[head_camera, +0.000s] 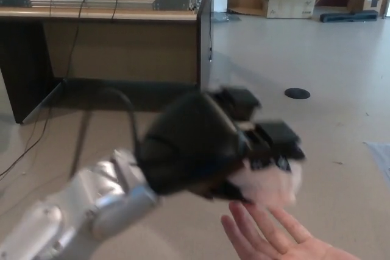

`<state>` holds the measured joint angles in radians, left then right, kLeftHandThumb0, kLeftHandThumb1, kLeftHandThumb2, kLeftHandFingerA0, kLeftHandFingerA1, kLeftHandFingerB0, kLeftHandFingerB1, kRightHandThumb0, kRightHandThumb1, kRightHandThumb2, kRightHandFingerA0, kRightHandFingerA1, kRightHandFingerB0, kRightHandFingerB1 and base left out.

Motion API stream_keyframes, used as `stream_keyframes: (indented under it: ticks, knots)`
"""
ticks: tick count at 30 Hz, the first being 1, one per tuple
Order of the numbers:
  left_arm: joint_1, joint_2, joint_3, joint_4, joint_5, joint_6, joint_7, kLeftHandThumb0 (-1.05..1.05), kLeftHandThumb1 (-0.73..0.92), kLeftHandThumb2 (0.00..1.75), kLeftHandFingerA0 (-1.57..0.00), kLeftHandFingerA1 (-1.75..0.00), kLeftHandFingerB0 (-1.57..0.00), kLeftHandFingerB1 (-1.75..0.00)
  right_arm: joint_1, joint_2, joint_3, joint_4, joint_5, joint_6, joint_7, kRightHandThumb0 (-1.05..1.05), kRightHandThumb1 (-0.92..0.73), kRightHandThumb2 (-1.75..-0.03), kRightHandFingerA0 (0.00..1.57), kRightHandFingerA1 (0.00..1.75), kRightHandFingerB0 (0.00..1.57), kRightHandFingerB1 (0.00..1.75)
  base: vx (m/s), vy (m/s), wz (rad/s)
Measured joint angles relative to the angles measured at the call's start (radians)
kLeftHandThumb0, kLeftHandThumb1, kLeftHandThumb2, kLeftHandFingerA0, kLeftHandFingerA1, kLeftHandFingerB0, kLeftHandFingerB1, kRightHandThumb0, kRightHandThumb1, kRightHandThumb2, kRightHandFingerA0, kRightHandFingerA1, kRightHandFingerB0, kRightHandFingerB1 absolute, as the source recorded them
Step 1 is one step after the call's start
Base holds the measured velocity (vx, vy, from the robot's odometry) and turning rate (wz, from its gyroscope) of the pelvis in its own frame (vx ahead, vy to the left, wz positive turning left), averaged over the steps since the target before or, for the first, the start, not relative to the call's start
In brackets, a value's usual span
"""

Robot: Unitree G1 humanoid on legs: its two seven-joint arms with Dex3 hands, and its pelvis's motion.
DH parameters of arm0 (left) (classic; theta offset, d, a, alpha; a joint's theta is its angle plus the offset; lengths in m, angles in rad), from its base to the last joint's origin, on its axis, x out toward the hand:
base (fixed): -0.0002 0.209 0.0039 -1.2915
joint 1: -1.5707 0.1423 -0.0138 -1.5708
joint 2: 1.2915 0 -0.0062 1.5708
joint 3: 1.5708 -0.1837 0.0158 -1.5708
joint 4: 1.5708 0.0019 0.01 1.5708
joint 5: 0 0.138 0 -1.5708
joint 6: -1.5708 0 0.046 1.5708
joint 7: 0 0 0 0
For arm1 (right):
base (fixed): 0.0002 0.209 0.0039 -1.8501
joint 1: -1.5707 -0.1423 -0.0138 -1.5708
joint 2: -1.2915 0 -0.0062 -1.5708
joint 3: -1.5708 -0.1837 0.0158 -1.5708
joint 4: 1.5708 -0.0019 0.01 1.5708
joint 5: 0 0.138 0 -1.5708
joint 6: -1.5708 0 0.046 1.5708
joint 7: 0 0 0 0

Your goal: The robot extends its left hand to pick up an emotional support dumpling from the palm of a person and brings its hand down by its side. Then it extends its arm again to hand the dumpling back to the person.

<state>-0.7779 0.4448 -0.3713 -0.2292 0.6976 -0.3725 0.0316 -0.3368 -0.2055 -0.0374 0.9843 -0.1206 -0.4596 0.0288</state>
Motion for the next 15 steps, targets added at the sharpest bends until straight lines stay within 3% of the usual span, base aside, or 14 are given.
stream_keyframes:
  ticks: [7, 8, 14, 15]
  knots:
    - [-0.001, 0.008, 0.174, -0.002, -0.007, -0.077, 0.099, -0.18, 0.65, 0.64, -0.89, -1.75, -0.83, -1.06, 0.0, 0.0, 0.001, 0.006, 0.0, 0.0, -0.001, -0.41, -0.64, -0.59, 0.78, 0.48, 0.45, 0.35, 0.0, 0.0, 0.0]
    - [0.004, -0.007, 0.217, -0.007, -0.025, -0.082, 0.114, -0.13, 0.76, 0.68, -1.11, -1.27, -0.91, -0.91, 0.001, 0.0, 0.001, 0.007, -0.001, 0.0, -0.002, -0.4, -0.64, -0.59, 0.79, 0.48, 0.46, 0.35, 0.0, 0.0, 0.0]
    - [0.044, -0.061, 0.293, -0.033, -0.112, -0.078, 0.118, -0.13, 0.76, 0.68, -1.11, -1.27, -0.91, -0.91, 0.001, 0.003, 0.005, 0.007, -0.001, 0.0, -0.003, -0.4, -0.64, -0.59, 0.79, 0.48, 0.46, 0.35, 0.0, 0.0, 0.0]
    - [0.05, -0.068, 0.3, -0.038, -0.124, -0.075, 0.116, -0.19, 0.77, 0.63, -1.11, -1.26, -0.89, -0.79, 0.001, 0.003, 0.005, 0.007, -0.001, 0.0, -0.003, -0.4, -0.65, -0.59, 0.79, 0.48, 0.46, 0.36, 0.0, 0.0, 0.0]
